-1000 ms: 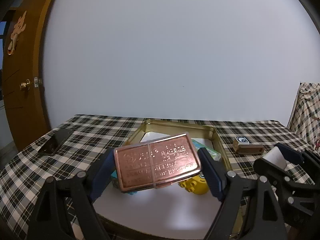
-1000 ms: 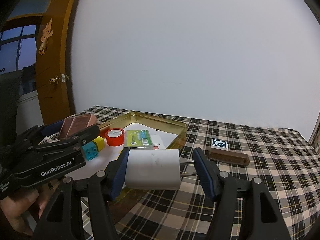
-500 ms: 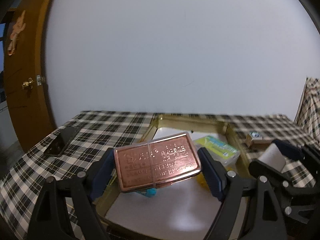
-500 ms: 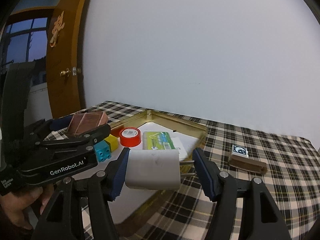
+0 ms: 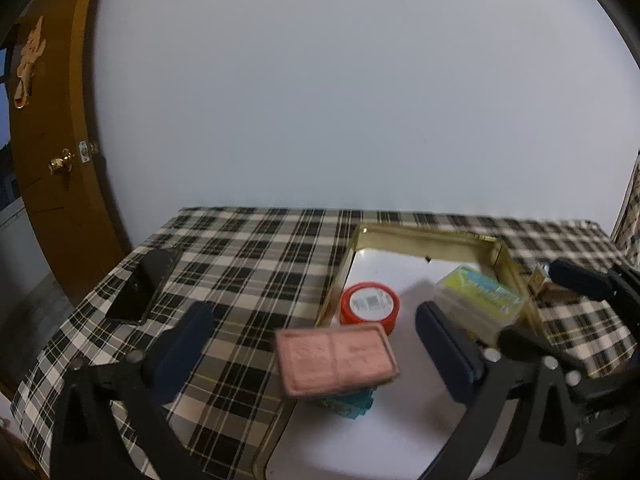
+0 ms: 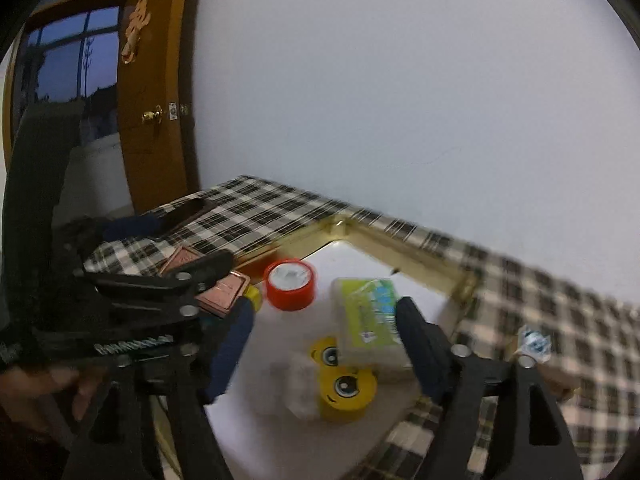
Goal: Organize rigid objects
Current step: 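Open both grippers to drop the copper plate and white charger into the tray, then move the left gripper toward the moon-print block while the right grasps the brown wooden bar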
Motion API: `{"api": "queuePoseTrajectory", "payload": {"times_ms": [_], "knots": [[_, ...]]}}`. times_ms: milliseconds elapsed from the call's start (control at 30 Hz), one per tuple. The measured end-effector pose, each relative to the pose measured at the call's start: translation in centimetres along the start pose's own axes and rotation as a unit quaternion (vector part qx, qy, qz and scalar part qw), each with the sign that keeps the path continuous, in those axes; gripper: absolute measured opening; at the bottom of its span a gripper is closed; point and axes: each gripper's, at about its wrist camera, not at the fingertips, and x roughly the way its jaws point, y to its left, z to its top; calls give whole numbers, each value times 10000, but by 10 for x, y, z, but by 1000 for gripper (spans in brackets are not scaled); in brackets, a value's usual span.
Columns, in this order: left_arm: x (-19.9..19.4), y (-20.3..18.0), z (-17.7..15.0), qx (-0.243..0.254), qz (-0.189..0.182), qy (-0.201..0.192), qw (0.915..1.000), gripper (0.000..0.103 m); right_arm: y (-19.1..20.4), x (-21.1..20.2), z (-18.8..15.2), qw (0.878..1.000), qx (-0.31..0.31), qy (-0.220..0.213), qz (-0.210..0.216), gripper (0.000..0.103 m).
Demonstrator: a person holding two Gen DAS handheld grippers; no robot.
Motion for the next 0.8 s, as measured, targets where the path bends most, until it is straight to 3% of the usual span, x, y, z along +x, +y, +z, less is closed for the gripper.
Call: {"api": "queuePoseTrajectory", "payload": {"times_ms": [200,300,433,633,800], "knots": [[-17,-36,9,221,-469,-102,9986,103,-52,-28,-12,9989,204,-77,-415,81],[-20,-78,15,479,-797,-52,9957,103,-102,-40,-25,9942,574,48,-908,81],[-19,-130,23,775,-973,-2,9922,103,-155,-45,-39,9875,977,260,-1206,81],[2,-181,39,867,-990,191,9911,103,-190,-26,-49,9884,693,662,-1178,81],[23,-207,49,845,-936,403,9912,103,-204,-5,-56,9923,439,872,-766,81]]}}
